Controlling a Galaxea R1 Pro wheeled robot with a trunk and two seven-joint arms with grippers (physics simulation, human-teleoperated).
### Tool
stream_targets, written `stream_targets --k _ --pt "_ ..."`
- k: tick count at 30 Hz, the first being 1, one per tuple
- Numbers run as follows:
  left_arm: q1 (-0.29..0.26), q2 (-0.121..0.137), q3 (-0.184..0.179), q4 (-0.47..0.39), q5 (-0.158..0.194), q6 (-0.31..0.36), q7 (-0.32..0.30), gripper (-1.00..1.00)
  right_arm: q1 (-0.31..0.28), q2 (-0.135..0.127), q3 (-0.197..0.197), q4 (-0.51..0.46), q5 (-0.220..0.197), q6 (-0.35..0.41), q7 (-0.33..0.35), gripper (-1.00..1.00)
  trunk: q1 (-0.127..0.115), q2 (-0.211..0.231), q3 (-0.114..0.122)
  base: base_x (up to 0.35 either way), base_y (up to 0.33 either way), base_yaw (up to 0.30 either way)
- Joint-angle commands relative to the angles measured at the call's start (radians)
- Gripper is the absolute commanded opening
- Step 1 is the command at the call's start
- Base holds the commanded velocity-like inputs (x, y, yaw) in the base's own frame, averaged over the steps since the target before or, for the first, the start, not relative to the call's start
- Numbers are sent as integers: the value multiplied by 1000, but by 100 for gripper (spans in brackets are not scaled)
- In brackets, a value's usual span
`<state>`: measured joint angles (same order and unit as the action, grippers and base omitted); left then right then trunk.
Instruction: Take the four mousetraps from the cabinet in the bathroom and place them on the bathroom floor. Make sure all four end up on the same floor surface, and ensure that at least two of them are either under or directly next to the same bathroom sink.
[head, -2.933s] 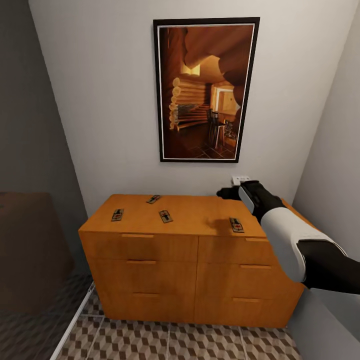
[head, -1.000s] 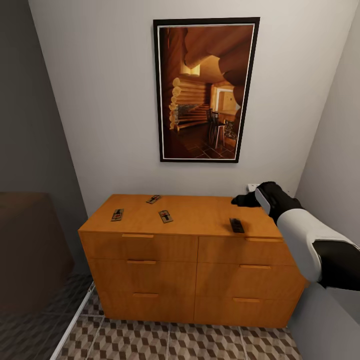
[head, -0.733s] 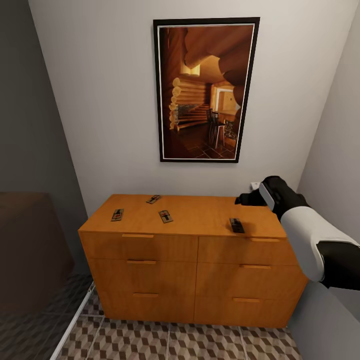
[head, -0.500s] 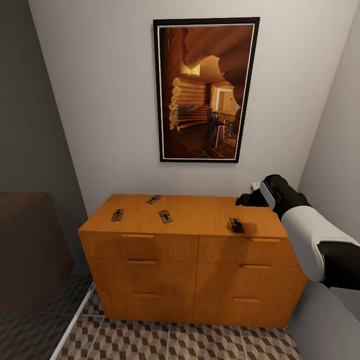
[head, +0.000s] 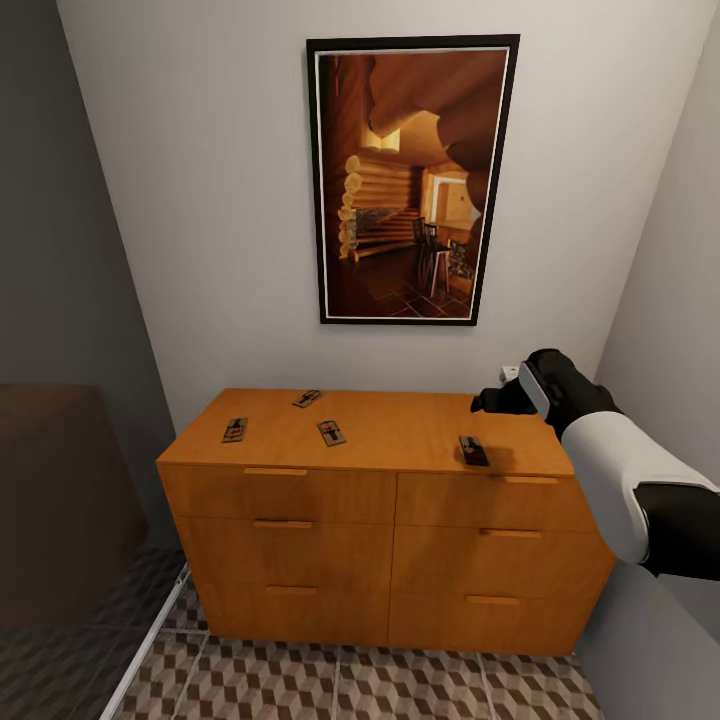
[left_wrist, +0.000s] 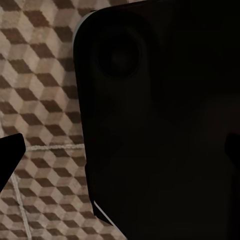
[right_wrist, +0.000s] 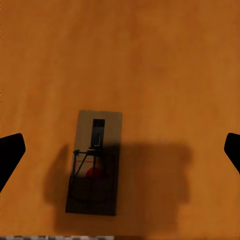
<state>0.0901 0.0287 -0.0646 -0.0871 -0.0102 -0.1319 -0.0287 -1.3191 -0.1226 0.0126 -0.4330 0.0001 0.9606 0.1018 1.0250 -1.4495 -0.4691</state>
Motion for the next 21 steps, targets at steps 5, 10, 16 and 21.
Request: stream_targets --k 5,10,16,21 --pt "0 0 -6 7 -2 -2 0 100 0 -1 4 0 1 4 4 100 0 0 -1 0 0 0" --pt "0 0 -6 9 -2 -2 0 100 0 -2 5 1 1 3 4 100 0 0 -1 0 0 0" --pt "0 0 -6 10 -2 -2 0 100 0 -3 6 6 1 1 4 100 0 0 -1 0 0 0" --pt "0 0 -6 10 -2 -2 0 100 0 -3 7 10 0 0 4 100 0 0 -1 0 0 0"
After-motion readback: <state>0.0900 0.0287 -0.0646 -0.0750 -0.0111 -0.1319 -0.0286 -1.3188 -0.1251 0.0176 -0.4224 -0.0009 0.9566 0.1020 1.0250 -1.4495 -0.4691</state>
